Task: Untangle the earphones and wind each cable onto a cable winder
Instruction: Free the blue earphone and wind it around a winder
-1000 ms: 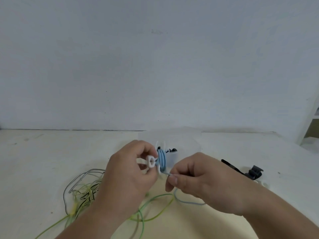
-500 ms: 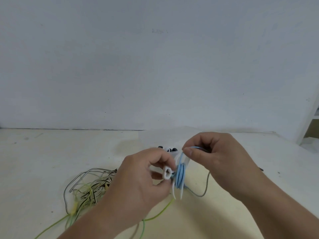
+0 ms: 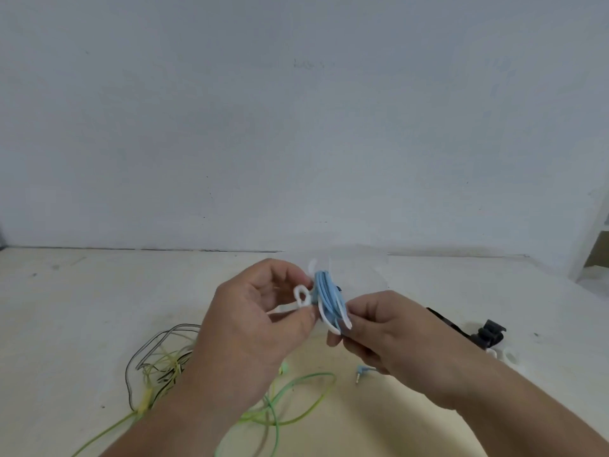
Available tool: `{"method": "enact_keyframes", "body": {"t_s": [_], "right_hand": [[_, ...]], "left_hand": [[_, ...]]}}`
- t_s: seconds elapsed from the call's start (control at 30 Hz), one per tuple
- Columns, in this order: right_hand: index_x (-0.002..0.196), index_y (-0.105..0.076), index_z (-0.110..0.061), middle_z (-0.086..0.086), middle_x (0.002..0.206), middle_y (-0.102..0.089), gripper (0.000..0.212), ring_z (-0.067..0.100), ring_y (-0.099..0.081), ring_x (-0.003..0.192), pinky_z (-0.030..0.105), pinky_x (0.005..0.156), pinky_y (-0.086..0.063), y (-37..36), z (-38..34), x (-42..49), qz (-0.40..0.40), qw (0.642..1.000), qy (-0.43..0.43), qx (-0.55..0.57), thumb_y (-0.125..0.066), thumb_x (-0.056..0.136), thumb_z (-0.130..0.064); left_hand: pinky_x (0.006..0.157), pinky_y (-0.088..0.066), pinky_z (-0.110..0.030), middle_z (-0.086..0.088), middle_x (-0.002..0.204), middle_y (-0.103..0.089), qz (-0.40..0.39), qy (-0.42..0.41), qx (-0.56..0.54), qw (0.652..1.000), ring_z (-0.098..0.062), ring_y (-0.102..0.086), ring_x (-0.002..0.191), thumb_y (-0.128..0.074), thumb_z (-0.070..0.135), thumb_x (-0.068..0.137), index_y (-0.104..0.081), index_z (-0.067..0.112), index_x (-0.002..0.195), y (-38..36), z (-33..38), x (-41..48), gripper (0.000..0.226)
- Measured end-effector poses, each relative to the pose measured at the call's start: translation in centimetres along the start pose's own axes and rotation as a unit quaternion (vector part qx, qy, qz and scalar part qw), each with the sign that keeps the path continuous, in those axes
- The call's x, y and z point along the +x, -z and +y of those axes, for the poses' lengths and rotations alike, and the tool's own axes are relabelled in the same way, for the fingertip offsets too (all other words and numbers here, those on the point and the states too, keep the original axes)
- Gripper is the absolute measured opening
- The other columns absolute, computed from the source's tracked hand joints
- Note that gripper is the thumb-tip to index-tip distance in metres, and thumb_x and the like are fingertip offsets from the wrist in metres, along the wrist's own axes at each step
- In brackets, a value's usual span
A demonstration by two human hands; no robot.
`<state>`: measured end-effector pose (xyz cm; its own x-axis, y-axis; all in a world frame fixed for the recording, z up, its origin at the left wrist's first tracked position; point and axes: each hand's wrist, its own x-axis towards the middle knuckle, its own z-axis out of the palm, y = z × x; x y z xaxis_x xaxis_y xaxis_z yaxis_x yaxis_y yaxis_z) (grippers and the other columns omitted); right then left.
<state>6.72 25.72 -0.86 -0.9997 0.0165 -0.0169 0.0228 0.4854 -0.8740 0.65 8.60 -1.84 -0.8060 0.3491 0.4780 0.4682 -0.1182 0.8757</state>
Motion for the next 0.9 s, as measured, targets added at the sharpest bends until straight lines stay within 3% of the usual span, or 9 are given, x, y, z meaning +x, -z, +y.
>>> {"method": "enact_keyframes", "body": {"t_s": [0.1, 0.2, 0.27, 0.43, 0.57, 0.73, 0.8, 0.9], "right_hand": [[0.083, -0.07, -0.011, -0.013, 0.051, -0.046, 0.035, 0.004, -0.037, 0.047, 0.019, 0.052, -0.031, -0.13, -0.05, -0.11, -0.025, 0.999, 0.008, -0.025, -0.047, 0.105, -0.025], [0.082, -0.069, -0.012, -0.013, 0.052, -0.045, 0.034, 0.008, -0.037, 0.05, 0.022, 0.054, -0.032, -0.35, -0.16, -0.21, -0.041, 0.998, 0.013, -0.05, -0.046, 0.105, -0.025], [0.082, -0.068, -0.012, -0.011, 0.054, -0.043, 0.034, 0.01, -0.036, 0.052, 0.023, 0.055, -0.031, -0.37, -0.17, -0.25, -0.044, 0.997, 0.01, -0.06, -0.046, 0.105, -0.025], [0.077, -0.07, -0.018, -0.008, 0.063, -0.049, 0.034, 0.002, -0.037, 0.046, 0.013, 0.048, -0.031, -0.11, -0.35, -0.29, 0.003, 0.99, -0.009, -0.144, -0.048, 0.102, -0.026], [0.079, -0.07, -0.016, 0.004, 0.071, -0.049, 0.034, 0.008, -0.034, 0.046, 0.014, 0.043, -0.028, 0.02, -0.5, -0.45, 0.001, 0.984, -0.015, -0.179, -0.047, 0.102, -0.027], [0.077, -0.07, -0.02, -0.009, 0.067, -0.05, 0.035, 0.005, -0.041, 0.053, 0.016, 0.053, -0.036, 0.0, -0.65, -0.68, -0.013, 0.989, -0.002, -0.147, -0.048, 0.102, -0.031], [0.076, -0.069, -0.02, -0.008, 0.065, -0.048, 0.035, 0.01, -0.041, 0.058, 0.024, 0.059, -0.039, 0.13, -0.63, -0.7, -0.025, 0.991, 0.014, -0.128, -0.048, 0.102, -0.031], [0.079, -0.069, -0.018, -0.002, 0.063, -0.043, 0.035, 0.017, -0.035, 0.06, 0.029, 0.058, -0.032, 0.3, -0.63, -0.85, -0.061, 0.993, 0.041, -0.093, -0.048, 0.103, -0.03]], "left_hand": [[0.083, -0.059, -0.05, -0.003, 0.087, -0.077, 0.022, 0.026, -0.012, 0.999, -0.026, -0.074, 0.08, -0.078, 0.013, 0.068, -0.068, 0.022, 0.085, 0.02, -0.05, 0.04, 0.022], [0.089, -0.052, -0.066, -0.005, 0.092, -0.076, 0.019, 0.044, -0.026, 0.999, -0.038, -0.072, 0.084, -0.079, 0.022, 0.066, -0.068, 0.023, 0.086, -0.18, -0.16, -0.12, 0.024], [0.09, -0.054, -0.063, -0.008, 0.096, -0.074, 0.022, 0.051, -0.031, 0.998, -0.034, -0.074, 0.084, -0.08, 0.025, 0.064, -0.068, 0.024, 0.086, -0.22, -0.33, -0.12, 0.024], [0.08, -0.061, -0.04, -0.02, 0.103, -0.072, 0.026, 0.083, -0.103, 0.991, -0.034, -0.074, 0.092, -0.082, 0.019, 0.063, -0.072, 0.024, 0.079, -0.08, -0.66, 0.32, 0.019], [0.079, -0.06, -0.038, -0.026, 0.106, -0.069, 0.027, 0.099, -0.137, 0.985, -0.039, -0.071, 0.099, -0.084, 0.03, 0.05, -0.074, 0.023, 0.076, 0.02, -0.75, 0.38, 0.028], [0.084, -0.059, -0.046, -0.01, 0.096, -0.074, 0.038, 0.078, -0.031, 0.996, -0.029, -0.075, 0.082, -0.084, 0.017, 0.066, -0.069, 0.022, 0.08, 0.11, -0.86, 0.32, 0.021], [0.067, -0.052, -0.032, -0.007, 0.091, -0.075, 0.028, 0.06, 0.036, 0.997, -0.031, -0.072, 0.07, -0.084, 0.01, 0.075, -0.066, 0.025, 0.081, 0.07, -0.77, 0.13, 0.024], [0.046, -0.033, -0.018, -0.006, 0.076, -0.074, 0.028, 0.038, 0.091, 0.995, -0.014, -0.048, 0.043, -0.072, 0.001, 0.082, -0.062, 0.027, 0.08, -0.07, -0.74, -0.13, 0.028]]}}
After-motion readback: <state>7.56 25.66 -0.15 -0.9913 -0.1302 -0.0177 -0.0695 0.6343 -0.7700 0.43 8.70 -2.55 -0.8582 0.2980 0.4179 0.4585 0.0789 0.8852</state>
